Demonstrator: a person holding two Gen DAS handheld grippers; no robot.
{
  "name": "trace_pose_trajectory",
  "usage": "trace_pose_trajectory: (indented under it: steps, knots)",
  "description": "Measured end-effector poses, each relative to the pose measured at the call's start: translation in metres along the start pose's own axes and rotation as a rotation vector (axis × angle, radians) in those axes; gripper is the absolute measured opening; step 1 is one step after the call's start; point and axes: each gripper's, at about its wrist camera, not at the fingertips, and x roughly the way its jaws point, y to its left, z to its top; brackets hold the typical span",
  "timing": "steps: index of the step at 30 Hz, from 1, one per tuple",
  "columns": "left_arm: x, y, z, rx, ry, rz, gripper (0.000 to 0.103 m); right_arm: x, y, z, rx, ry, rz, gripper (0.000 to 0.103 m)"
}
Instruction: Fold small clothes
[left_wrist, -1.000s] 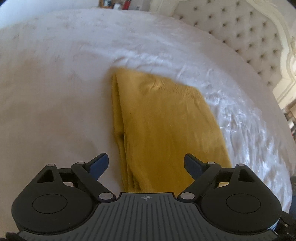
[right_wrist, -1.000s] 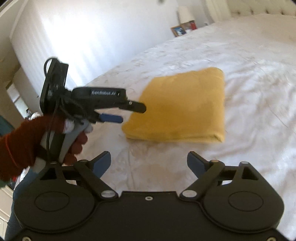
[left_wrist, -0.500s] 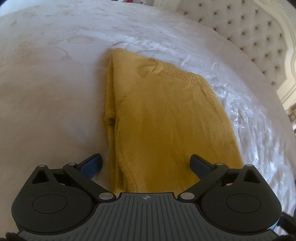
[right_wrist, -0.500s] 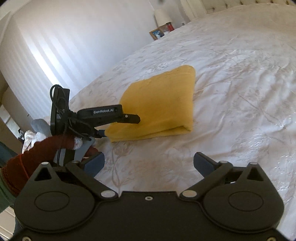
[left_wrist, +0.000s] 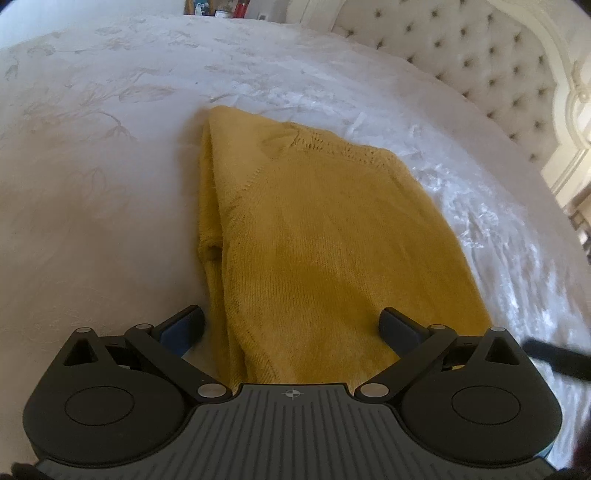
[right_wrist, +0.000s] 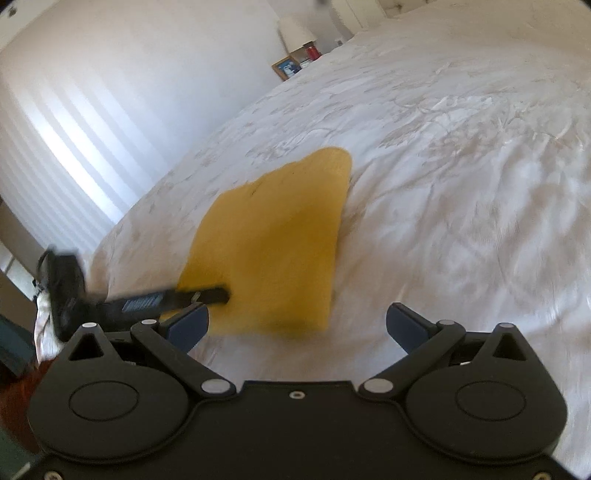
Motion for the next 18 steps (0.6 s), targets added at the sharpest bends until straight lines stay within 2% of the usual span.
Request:
trace_pose_trajectory:
  steps: [8,11,14,18]
  knots:
    - [-0.001,0.009,0.001,-0.067,-0.009,-0.053,0.102,0.06,-0.025,0.054,0.069,0.04,0.078,0.102]
    - [0.003,0.012,0.008,-0.099,-0.004,-0.085,0.102,0.089,-0.026,0.072,0.052,0.067,0.091,0.103]
    - [0.011,0.011,0.014,-0.1,-0.003,-0.114,0.102,0.117,-0.023,0.087,0.033,0.098,0.123,0.103]
    - [0.02,0.007,0.02,-0.073,-0.006,-0.148,0.102,0.152,-0.026,0.097,0.069,0.122,0.174,0.103]
